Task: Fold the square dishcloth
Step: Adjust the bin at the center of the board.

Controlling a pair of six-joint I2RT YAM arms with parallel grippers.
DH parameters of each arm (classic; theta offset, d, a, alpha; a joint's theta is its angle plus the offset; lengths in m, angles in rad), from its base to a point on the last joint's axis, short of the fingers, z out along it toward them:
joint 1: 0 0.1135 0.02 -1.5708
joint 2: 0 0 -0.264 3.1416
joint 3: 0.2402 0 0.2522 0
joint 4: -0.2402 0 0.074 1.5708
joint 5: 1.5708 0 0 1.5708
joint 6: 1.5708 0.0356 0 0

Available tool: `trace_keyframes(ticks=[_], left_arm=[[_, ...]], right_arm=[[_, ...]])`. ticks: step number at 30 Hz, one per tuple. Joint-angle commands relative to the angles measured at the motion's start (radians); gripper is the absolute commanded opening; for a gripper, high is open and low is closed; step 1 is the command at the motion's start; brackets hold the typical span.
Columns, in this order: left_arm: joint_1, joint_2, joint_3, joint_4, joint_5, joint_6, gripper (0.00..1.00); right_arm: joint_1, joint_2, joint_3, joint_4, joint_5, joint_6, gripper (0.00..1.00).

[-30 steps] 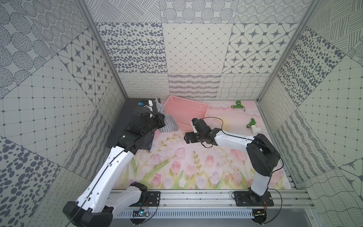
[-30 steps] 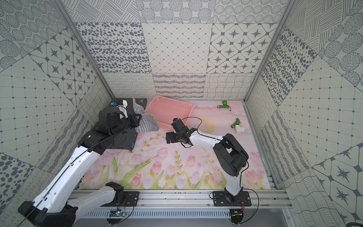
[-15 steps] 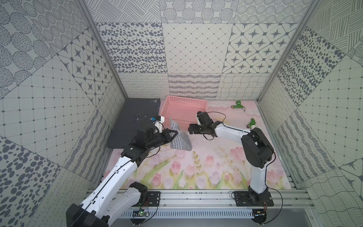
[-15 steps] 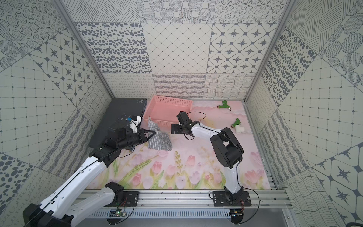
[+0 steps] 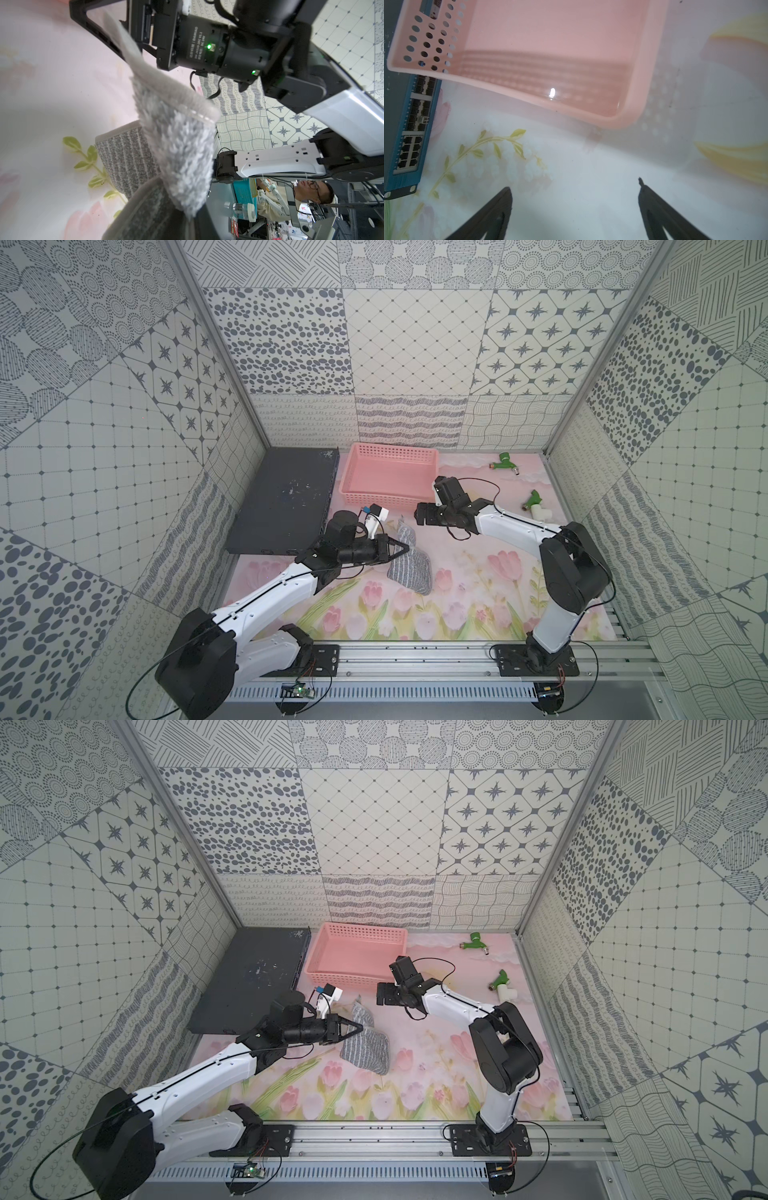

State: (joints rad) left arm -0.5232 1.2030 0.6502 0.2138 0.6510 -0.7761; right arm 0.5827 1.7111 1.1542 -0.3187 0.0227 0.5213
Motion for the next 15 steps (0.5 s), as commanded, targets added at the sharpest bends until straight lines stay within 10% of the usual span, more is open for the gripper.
trace_keyframes(ticks=[1, 15], left_arm=[[-0.108, 0.103, 0.065, 0.229, -0.084, 0.01, 0.0], [-0.214, 0.161, 0.015, 0.021, -0.572, 0.178, 0.06]], right_arm=[[-0.016, -0.097, -0.068, -0.048, 0.117, 0.043, 0.97], [-0.009, -0.339, -0.252, -0.146, 0.263, 0.074, 0.94]])
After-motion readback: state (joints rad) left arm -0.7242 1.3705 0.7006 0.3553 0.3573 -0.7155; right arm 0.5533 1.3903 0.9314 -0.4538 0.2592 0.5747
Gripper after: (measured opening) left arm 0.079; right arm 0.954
